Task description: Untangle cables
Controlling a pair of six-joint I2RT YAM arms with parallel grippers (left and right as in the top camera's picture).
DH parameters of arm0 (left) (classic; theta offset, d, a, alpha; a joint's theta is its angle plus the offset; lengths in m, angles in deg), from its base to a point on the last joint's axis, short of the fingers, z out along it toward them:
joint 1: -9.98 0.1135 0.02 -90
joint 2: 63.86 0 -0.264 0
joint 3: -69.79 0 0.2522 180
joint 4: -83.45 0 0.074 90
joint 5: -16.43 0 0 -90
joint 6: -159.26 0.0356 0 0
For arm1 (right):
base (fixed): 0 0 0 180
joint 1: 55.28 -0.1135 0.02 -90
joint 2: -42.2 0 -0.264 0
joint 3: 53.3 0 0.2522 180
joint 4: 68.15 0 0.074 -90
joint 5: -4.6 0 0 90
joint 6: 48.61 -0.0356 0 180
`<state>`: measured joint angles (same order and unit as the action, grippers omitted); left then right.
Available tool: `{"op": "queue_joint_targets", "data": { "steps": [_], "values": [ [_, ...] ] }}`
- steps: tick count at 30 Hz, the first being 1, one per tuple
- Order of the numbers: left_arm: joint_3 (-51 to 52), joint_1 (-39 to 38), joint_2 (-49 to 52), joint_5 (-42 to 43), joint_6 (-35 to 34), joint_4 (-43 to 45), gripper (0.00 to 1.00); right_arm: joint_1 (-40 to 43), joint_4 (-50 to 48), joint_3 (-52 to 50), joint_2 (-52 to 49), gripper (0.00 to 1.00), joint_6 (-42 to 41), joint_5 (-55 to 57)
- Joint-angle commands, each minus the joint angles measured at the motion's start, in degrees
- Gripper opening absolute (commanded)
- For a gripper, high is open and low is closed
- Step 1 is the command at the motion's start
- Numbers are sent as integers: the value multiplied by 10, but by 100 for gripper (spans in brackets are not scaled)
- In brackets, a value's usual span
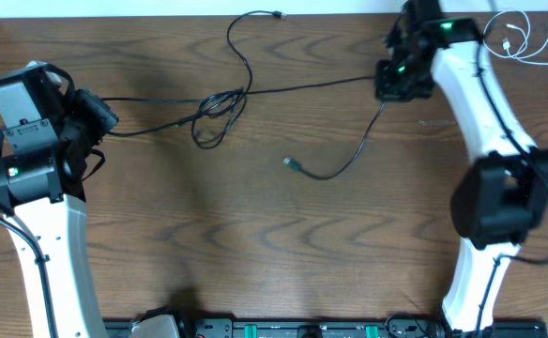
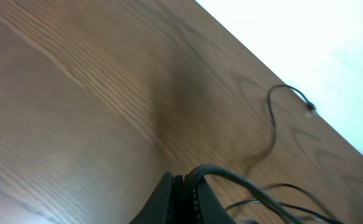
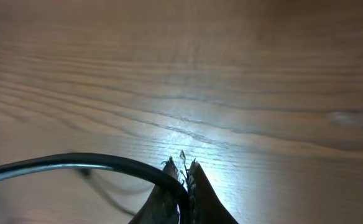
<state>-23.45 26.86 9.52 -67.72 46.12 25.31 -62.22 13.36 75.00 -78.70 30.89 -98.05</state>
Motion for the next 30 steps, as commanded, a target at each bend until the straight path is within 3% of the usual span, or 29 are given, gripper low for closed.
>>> {"op": "queue_joint_targets", "data": {
  "steps": [1,9,16,21,23,26,28,30],
  "values": [
    [-7,14,3,-111,10,5,7,52,-2,1,102,1,5,20],
    [-6,14,28,-130,11,3,7,153,5,1,238,1,6,-45],
    [-6,14,58,-107,11,3,8,189,34,1,268,1,23,-94],
    [-6,12,59,18,53,30,7,174,52,1,252,1,54,-134],
    [-6,9,58,140,94,56,7,153,52,1,241,1,64,-139],
    [-6,-1,58,242,103,78,7,123,47,1,233,3,68,-139],
    [-6,-12,58,301,107,97,7,99,41,1,229,12,70,-139],
    [-6,-22,58,360,107,123,7,76,31,1,224,28,70,-139]
  ]
}}
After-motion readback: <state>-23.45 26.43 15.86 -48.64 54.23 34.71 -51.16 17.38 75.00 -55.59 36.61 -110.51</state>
